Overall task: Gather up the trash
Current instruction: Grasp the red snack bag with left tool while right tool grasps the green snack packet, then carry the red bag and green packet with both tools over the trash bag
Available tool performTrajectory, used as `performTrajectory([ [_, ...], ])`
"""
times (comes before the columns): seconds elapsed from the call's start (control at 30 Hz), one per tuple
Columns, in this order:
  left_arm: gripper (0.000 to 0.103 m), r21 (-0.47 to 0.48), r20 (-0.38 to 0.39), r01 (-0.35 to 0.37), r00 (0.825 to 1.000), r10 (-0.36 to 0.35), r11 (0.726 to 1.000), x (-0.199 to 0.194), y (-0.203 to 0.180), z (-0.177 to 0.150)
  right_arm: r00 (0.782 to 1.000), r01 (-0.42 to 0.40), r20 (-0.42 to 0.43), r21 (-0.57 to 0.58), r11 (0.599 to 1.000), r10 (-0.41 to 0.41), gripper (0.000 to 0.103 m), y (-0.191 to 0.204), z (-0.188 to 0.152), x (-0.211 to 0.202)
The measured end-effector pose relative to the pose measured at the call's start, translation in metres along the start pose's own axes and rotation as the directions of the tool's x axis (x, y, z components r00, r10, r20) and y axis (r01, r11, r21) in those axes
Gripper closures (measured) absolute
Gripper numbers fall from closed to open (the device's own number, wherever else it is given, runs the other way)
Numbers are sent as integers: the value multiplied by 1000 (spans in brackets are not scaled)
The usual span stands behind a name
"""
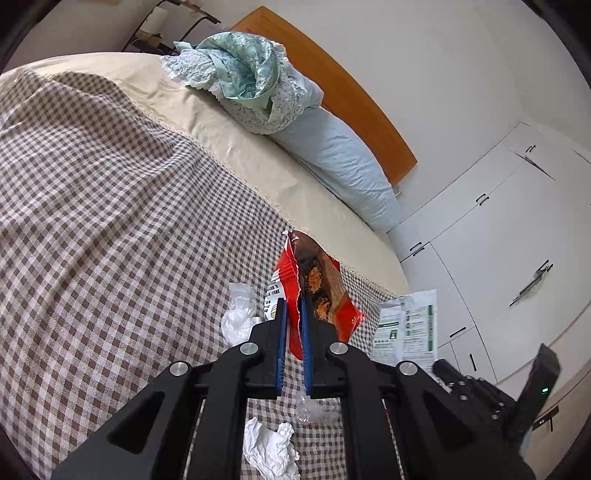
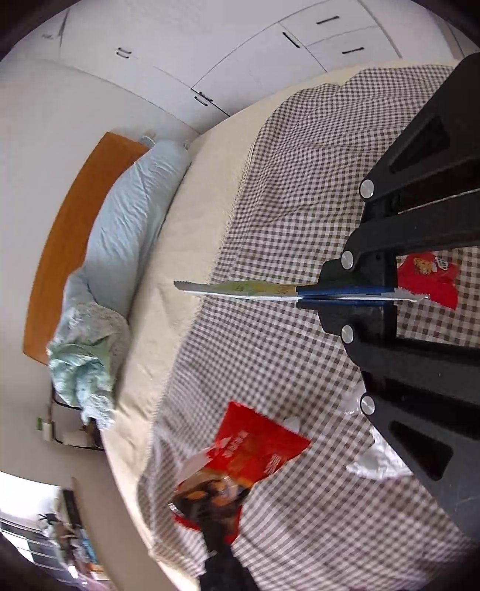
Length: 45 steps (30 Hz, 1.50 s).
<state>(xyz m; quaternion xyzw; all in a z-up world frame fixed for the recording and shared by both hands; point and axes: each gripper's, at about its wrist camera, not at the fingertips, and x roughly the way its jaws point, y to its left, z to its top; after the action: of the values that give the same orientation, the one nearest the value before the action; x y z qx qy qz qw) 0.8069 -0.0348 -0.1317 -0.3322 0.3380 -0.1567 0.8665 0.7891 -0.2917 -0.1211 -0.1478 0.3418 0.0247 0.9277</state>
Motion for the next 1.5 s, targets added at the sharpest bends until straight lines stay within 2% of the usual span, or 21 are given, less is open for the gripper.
performTrajectory([
  [0.2,98,77,8,20,1000,-21,997,-30,-33,-12,998,-52,44,39,998,50,101,-20,-13,-80],
  [0.37,98,178,-14,41,999,-39,983,-56,-67,-34,995,-42,97,75,996,35,101,-45,-47,-146],
  [0.43,98,218,-28,61,998,-57,974,-72,-84,-46,995,-51,93,104,993,41,101,-53,-67,-171],
  [0.6,98,305,-103,150,987,-124,940,-114,-129,-81,998,-49,52,182,982,40,101,-65,-140,-226],
  [0.73,98,423,-190,212,971,-142,881,-158,-156,-144,999,-29,-8,247,969,32,101,-67,-221,-272],
  [0.83,98,476,-258,266,953,-156,838,-186,-173,-193,998,-6,-55,312,950,24,101,-69,-282,-303],
  [0.93,98,505,-346,320,926,-151,801,-199,-189,-245,991,4,-121,406,914,50,101,-68,-349,-319],
  [1.03,98,492,-447,351,887,-115,797,-195,-196,-294,974,40,-214,485,874,74,101,-61,-422,-321],
  [1.1,98,487,-499,359,862,-83,796,-189,-198,-323,960,45,-252,560,827,118,101,-55,-470,-316],
  [1.2,98,504,-548,358,836,-29,787,-178,-202,-359,939,74,-308,614,785,152,101,-40,-529,-298],
  [1.33,98,518,-589,341,807,38,785,-161,-204,-391,916,97,-342,698,710,210,101,-31,-584,-267],
  [1.5,98,552,-621,340,777,104,762,-148,-207,-426,902,76,-328,760,645,281,101,-28,-612,-239],
])
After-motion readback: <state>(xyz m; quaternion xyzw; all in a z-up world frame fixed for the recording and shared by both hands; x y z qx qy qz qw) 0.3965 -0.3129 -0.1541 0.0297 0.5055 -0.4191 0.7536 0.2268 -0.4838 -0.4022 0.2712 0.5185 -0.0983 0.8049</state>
